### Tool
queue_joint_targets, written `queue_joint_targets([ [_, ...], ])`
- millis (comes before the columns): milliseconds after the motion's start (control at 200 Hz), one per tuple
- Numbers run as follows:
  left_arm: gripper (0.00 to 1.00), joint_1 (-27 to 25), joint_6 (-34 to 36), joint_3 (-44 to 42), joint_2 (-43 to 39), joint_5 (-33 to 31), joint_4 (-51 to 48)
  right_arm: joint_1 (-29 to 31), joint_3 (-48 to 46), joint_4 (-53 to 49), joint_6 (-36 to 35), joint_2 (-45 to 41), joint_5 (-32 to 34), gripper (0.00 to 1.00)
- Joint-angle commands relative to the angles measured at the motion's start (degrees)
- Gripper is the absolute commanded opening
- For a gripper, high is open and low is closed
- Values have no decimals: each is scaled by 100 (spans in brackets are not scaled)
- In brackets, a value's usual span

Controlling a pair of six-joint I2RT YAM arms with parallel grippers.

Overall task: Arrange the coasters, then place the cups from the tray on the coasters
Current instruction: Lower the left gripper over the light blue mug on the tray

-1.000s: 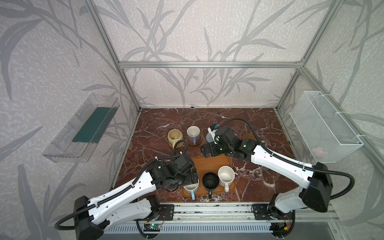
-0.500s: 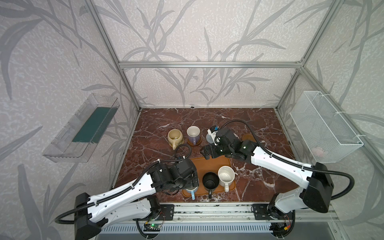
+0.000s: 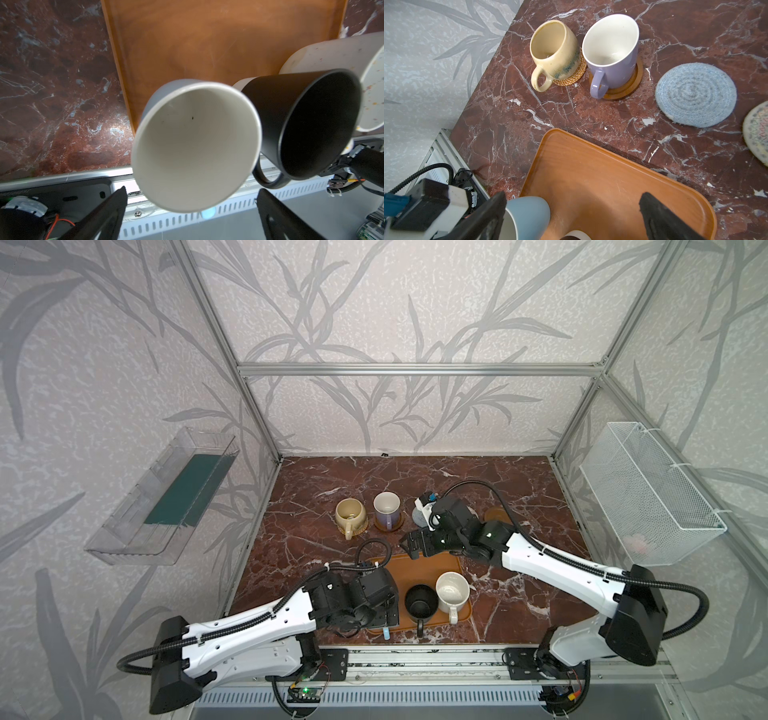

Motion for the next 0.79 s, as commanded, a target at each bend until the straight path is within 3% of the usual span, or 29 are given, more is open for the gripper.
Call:
queue_joint_targets([
  [0,99,-96,-150,-56,46,-115,-149,-30,-39,-16,47,-99,12,100],
  [225,94,-215,-77,12,341,-144,-68,-43,-49,-9,112,-30,-74,100],
  [790,61,-221,-102,-132,504,-65,145,-52,-62,-63,175,-117,-32,100],
])
